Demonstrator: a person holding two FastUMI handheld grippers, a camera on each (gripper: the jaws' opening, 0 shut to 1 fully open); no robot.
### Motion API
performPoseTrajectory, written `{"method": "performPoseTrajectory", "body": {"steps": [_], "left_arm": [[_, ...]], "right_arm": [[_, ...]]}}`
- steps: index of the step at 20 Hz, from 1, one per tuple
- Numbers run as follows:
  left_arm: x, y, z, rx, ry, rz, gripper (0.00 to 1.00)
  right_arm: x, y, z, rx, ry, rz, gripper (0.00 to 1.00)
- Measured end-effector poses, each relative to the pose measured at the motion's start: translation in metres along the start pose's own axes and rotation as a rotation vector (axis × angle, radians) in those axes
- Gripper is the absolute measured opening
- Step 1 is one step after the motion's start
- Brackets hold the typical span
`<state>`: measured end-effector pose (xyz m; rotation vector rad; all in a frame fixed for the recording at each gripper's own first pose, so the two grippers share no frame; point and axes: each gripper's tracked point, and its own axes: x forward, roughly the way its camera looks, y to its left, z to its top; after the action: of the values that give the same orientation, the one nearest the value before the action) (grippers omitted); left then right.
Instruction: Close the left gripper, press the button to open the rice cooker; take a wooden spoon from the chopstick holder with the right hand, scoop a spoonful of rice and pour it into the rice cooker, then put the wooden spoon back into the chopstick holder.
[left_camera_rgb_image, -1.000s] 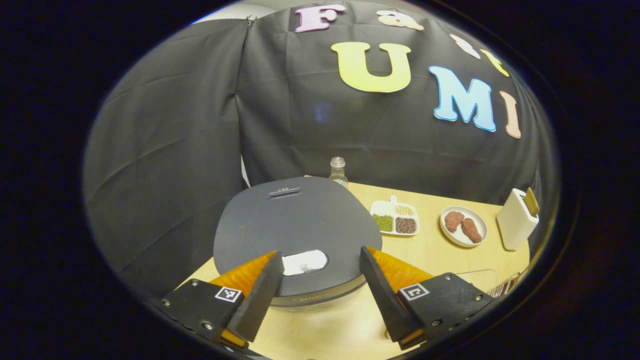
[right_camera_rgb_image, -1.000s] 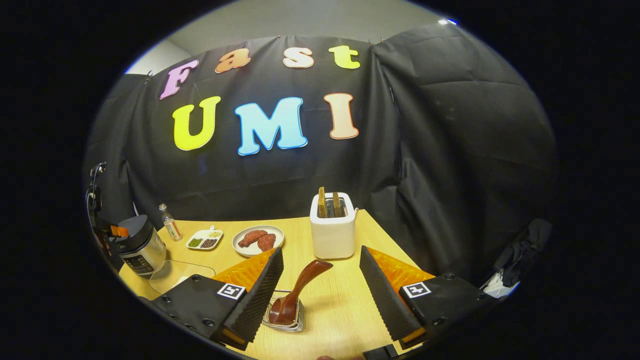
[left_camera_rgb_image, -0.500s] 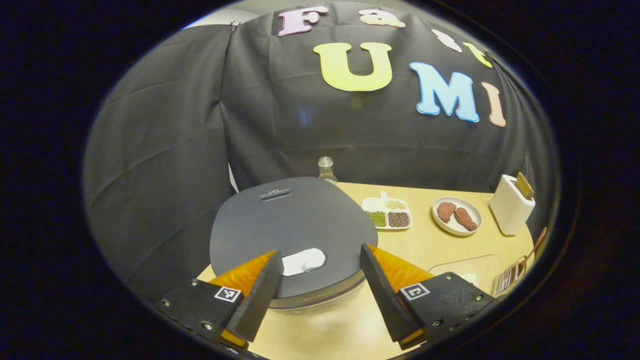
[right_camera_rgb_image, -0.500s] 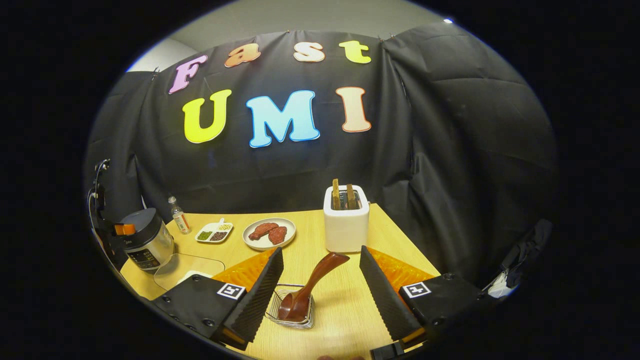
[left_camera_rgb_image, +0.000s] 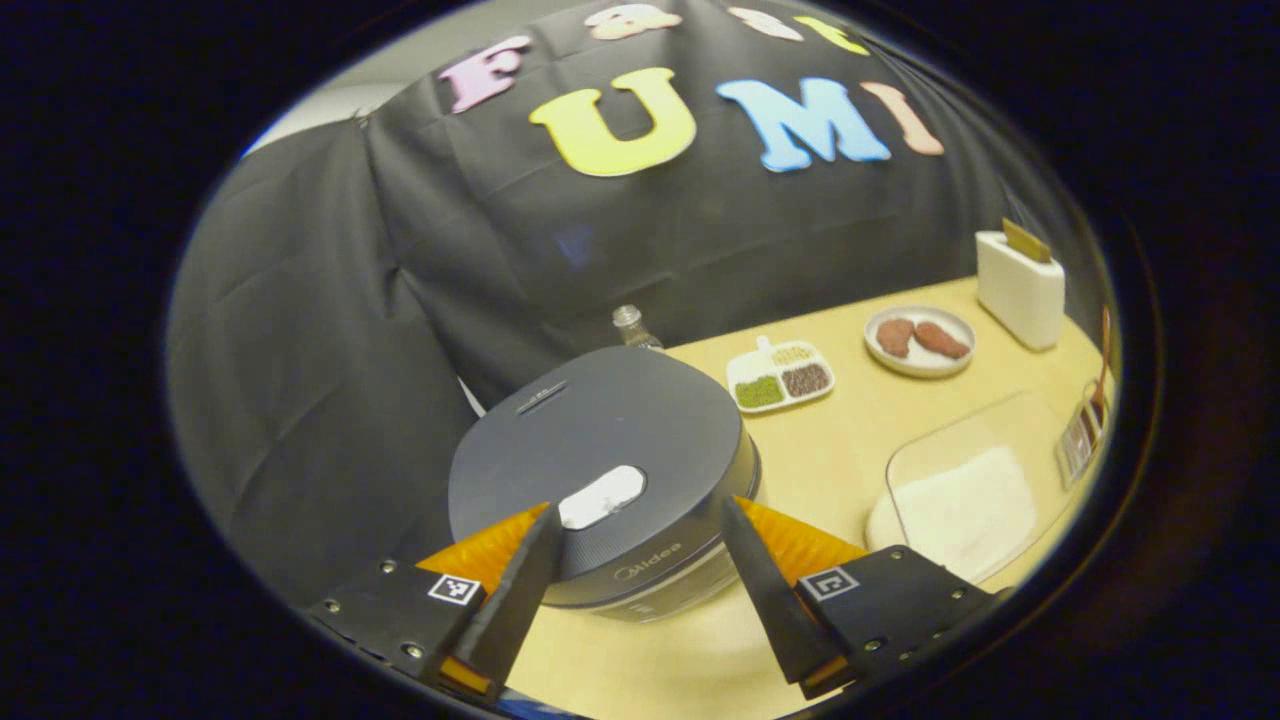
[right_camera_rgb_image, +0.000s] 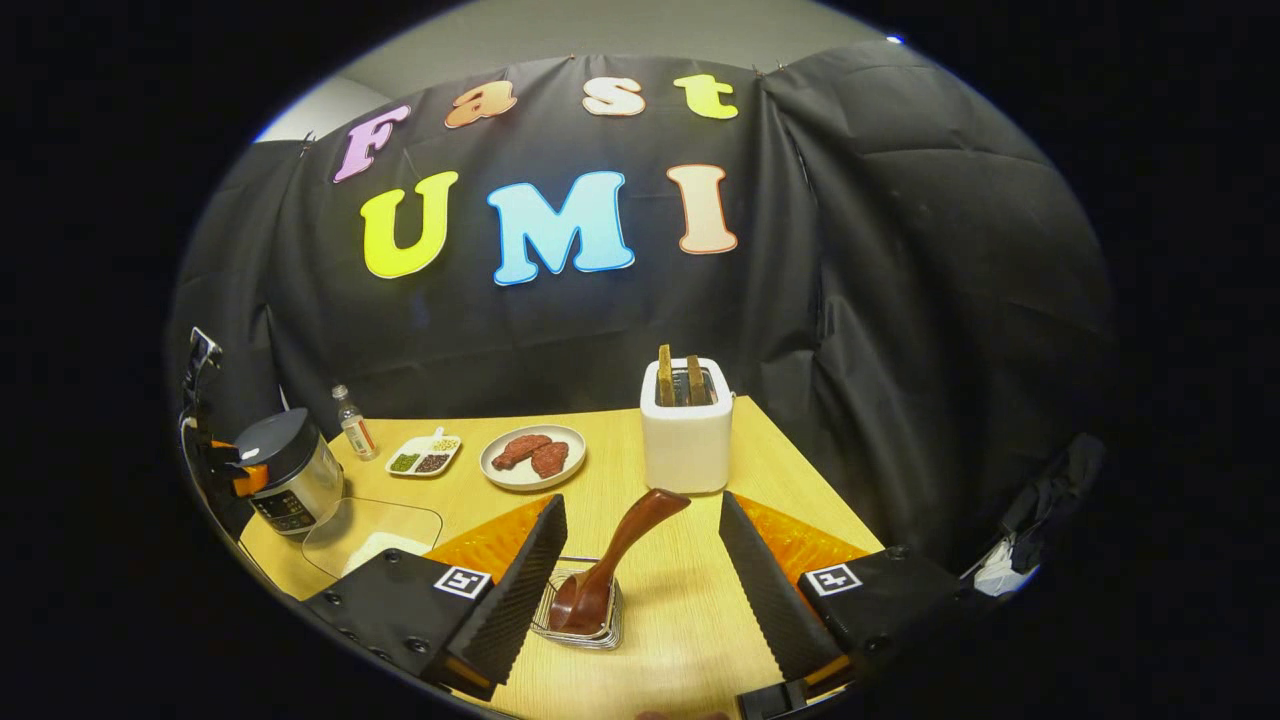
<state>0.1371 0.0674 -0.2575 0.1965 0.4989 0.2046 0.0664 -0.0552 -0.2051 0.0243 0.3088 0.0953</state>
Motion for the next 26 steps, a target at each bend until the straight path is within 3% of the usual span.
{"method": "performPoseTrajectory", "body": {"steps": [2, 5, 8, 10, 13, 14, 16, 17, 20, 23, 26], "left_arm": [[-0.006, 0.007, 0.003, -0.084, 0.009, 0.0, 0.99], [-0.005, 0.007, 0.005, -0.116, 0.004, 0.029, 1.0], [-0.006, 0.005, 0.011, -0.142, -0.038, 0.007, 0.99], [-0.005, 0.006, 0.018, -0.28, -0.085, -0.006, 0.99], [0.003, 0.018, 0.029, -0.576, -0.122, 0.002, 0.99], [0.005, 0.027, 0.027, -0.601, -0.107, 0.006, 0.97], [0.012, 0.027, 0.023, -0.537, -0.035, 0.005, 0.95], [0.017, 0.028, 0.022, -0.466, -0.007, 0.017, 0.92], [0.022, 0.022, 0.013, -0.277, 0.048, 0.077, 0.96], [0.018, 0.02, 0.014, -0.318, 0.008, 0.088, 0.95], [0.019, 0.021, 0.012, -0.27, 0.009, 0.083, 0.96]], "right_arm": [[0.0, 0.0, -0.001, -0.003, 0.001, 0.0, 0.98], [0.004, 0.001, -0.004, -0.01, 0.012, 0.007, 0.98], [0.007, 0.005, -0.006, -0.006, 0.024, 0.021, 0.98], [0.009, 0.007, -0.009, -0.018, 0.032, 0.027, 0.98], [0.01, 0.01, -0.012, -0.027, 0.044, 0.031, 0.98], [0.01, 0.012, -0.012, -0.026, 0.047, 0.034, 0.98], [0.013, 0.016, -0.014, -0.031, 0.051, 0.044, 0.98], [0.015, 0.016, -0.014, -0.036, 0.054, 0.045, 0.98], [0.018, 0.017, -0.015, -0.037, 0.061, 0.045, 0.98], [0.018, 0.016, -0.016, -0.038, 0.061, 0.039, 0.98], [0.017, 0.015, -0.016, -0.045, 0.061, 0.032, 0.98]]}}
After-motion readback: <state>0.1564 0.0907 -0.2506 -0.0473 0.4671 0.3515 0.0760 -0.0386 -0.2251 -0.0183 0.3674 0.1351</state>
